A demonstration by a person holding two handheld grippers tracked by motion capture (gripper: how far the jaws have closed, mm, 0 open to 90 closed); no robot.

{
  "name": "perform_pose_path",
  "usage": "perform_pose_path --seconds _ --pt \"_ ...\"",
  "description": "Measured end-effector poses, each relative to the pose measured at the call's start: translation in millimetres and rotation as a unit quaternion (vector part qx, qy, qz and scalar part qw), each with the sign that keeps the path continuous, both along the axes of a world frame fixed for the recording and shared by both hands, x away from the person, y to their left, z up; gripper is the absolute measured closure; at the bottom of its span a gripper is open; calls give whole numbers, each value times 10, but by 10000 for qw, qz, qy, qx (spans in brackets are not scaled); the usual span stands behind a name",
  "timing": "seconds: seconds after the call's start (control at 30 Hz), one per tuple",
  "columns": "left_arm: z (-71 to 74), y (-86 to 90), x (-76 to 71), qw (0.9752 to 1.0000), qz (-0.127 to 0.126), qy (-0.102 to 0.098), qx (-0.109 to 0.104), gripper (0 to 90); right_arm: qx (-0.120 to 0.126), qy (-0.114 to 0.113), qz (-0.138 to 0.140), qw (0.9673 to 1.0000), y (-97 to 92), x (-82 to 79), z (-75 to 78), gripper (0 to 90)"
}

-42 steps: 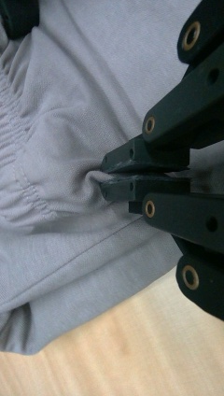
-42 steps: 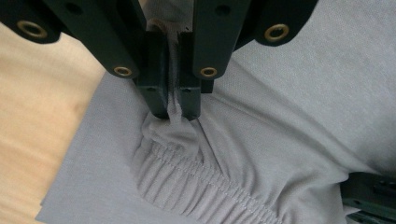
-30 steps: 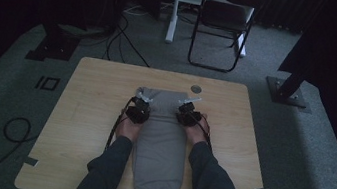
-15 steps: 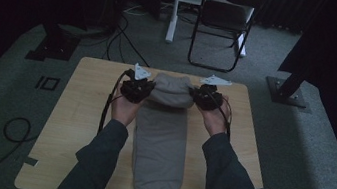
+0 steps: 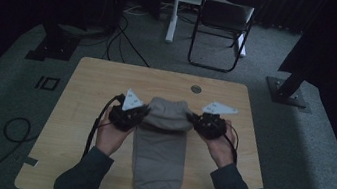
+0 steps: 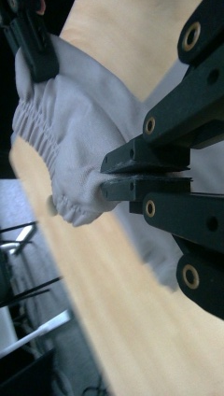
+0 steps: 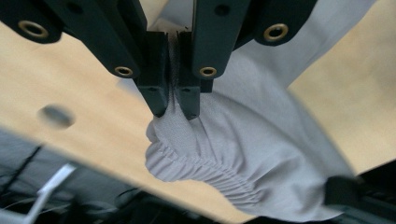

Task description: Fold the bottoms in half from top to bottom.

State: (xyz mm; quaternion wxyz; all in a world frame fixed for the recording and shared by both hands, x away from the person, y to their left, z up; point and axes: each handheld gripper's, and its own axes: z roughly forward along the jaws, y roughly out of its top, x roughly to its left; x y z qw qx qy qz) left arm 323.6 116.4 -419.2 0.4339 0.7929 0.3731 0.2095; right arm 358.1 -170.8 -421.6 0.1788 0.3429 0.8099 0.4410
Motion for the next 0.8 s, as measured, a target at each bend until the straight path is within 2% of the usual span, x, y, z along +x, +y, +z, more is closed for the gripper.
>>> perform_pose_path --seconds 0.07,0.17,0.23,0.27,0.4,0.5,0.53,0.57,0.7,0.73,0.77,0.8 --pt "-171 26 -130 9999 -11 161 1 861 -46 126 115 9998 2 -155 -167 862" --pt "-445 29 -314 9985 -136 535 -17 859 -365 235 259 9987 5 -356 -411 862" --pt "-626 4 -425 9972 -188 714 102 858 -420 379 314 9979 -13 -473 -556 862" --pt "-715 -2 -468 9964 -199 816 74 858 -446 458 349 9973 -22 -525 -626 861" --pt "-1023 -23 -540 9921 -186 1234 147 850 -577 811 411 9942 -26 -678 -929 861" --pt "-1191 -47 -573 9894 -125 1422 282 843 -727 1096 460 9902 4 -727 -1162 858" --pt "-1243 -55 -589 9889 -127 1445 322 835 -705 1143 443 9900 5 -739 -1213 854" --pt "-1266 -49 -620 9907 -110 1333 252 834 -598 1133 415 9909 -8 -746 -1226 851" --pt "-1278 -59 -633 9924 -112 1190 309 835 -639 1096 417 9910 -6 -745 -1227 835" --pt "-1288 -69 -602 9934 -72 1093 338 835 -670 1034 423 9915 0 -745 -1231 833" --pt "-1292 -70 -580 9937 -48 1067 336 835 -749 895 368 9925 18 -721 -1235 828" --pt "-1296 -74 -543 9940 -9 1048 318 835 -767 849 336 9929 24 -702 -1237 826"
